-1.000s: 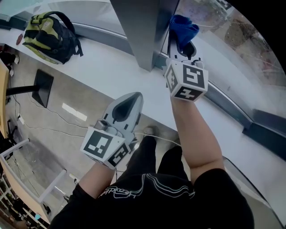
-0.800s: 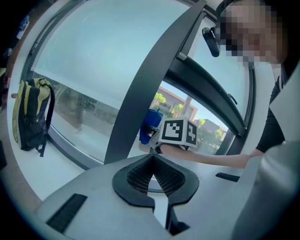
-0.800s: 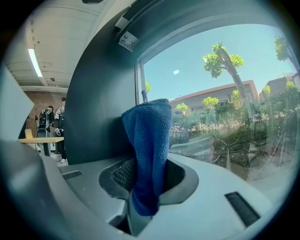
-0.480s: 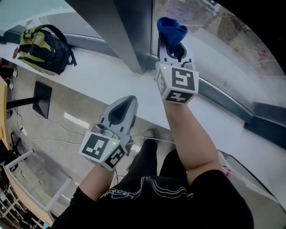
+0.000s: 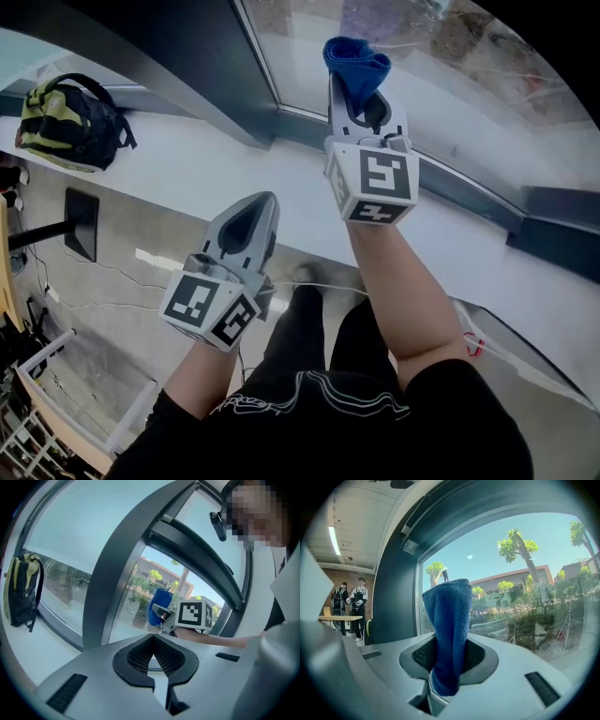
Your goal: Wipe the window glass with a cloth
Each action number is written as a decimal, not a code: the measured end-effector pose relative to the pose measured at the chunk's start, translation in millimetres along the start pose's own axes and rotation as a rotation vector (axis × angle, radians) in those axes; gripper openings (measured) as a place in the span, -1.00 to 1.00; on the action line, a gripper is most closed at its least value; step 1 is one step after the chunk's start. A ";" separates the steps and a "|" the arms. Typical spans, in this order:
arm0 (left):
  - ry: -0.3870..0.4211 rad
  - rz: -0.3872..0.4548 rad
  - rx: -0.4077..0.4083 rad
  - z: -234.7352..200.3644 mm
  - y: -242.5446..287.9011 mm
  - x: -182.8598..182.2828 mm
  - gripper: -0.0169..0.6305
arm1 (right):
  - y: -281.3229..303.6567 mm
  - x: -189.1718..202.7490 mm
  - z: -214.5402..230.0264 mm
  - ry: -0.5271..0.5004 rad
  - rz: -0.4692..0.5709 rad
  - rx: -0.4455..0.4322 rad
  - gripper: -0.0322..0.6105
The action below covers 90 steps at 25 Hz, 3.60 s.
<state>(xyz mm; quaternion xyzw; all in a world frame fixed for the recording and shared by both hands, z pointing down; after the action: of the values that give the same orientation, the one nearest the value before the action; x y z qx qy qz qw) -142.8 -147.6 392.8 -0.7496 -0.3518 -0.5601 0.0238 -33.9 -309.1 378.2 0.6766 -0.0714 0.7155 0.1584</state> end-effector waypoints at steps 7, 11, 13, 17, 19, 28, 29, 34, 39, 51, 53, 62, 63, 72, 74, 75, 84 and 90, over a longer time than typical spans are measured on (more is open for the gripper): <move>0.006 -0.034 0.051 59.9 25.1 17.7 -0.94 | -46.0 4.5 59.4 -0.007 -0.020 0.045 -0.61; 0.017 -0.051 0.087 100.7 38.4 27.7 -0.94 | -75.9 0.8 99.8 -0.008 -0.014 0.080 -0.61; 0.029 -0.064 0.100 121.2 43.6 33.6 -0.94 | -92.8 -2.0 122.0 -0.008 -0.008 0.102 -0.61; 0.043 -0.084 0.124 162.4 53.2 45.1 -0.94 | -127.5 -2.3 167.4 -0.004 -0.013 0.141 -0.61; 0.050 -0.086 0.141 184.3 59.7 50.3 -0.94 | -145.0 -2.8 191.2 -0.003 -0.012 0.161 -0.61; 0.081 -0.116 0.188 260.0 100.5 84.9 -0.94 | -200.8 17.4 285.0 0.001 -0.012 0.229 -0.61; 0.088 -0.122 0.198 269.9 105.0 87.5 -0.94 | -207.4 18.9 295.1 0.005 -0.012 0.238 -0.61; 0.122 -0.143 0.248 315.6 125.4 91.7 -0.94 | -235.3 18.1 342.6 -0.005 -0.018 0.263 -0.61; 0.133 -0.173 0.289 360.0 147.9 103.4 -0.94 | -266.9 16.4 384.4 -0.026 -0.019 0.273 -0.61; 0.187 -0.214 0.368 408.6 192.9 123.6 -0.94 | -314.5 29.0 465.8 -0.002 0.017 0.384 -0.61; 0.193 -0.216 0.378 413.1 197.4 124.9 -0.94 | -324.0 28.4 479.7 -0.009 0.024 0.415 -0.61; 0.203 -0.240 0.415 444.5 202.4 128.7 -0.94 | -371.3 18.7 526.2 0.002 0.041 0.559 -0.61; 0.203 -0.240 0.417 444.4 203.5 129.4 -0.94 | -373.5 18.6 529.5 -0.007 0.042 0.572 -0.61; 0.189 -0.223 0.406 436.5 206.6 118.8 -0.94 | -372.8 17.6 520.7 0.007 0.034 0.559 -0.61; 0.173 -0.198 0.399 416.2 203.3 117.2 -0.94 | -356.1 26.9 494.1 -0.013 0.017 0.517 -0.61; 0.167 -0.193 0.396 404.7 200.8 118.5 -0.94 | -347.7 33.7 478.9 -0.023 0.005 0.493 -0.61; 0.069 -0.157 0.252 285.8 146.9 102.7 -0.94 | -265.0 66.6 314.5 -0.028 -0.070 0.221 -0.61; 0.007 -0.102 0.130 199.2 97.6 93.0 -0.94 | -216.4 82.3 187.1 -0.039 -0.097 0.015 -0.61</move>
<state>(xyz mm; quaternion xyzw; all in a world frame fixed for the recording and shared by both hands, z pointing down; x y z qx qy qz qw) 86.8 -88.8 433.4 -0.7256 -0.4251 -0.5392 0.0447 210.2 -154.3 449.4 0.6942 -0.0362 0.6943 0.1862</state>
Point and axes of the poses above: the fingertips, and each gripper's own axes: y forward along the fingers, z to its right, x out of its underside, the point moved 1 cm from there along -y, backward along the fingers, and after that the axes turned 2 degrees about y, right-handed, at the moved point
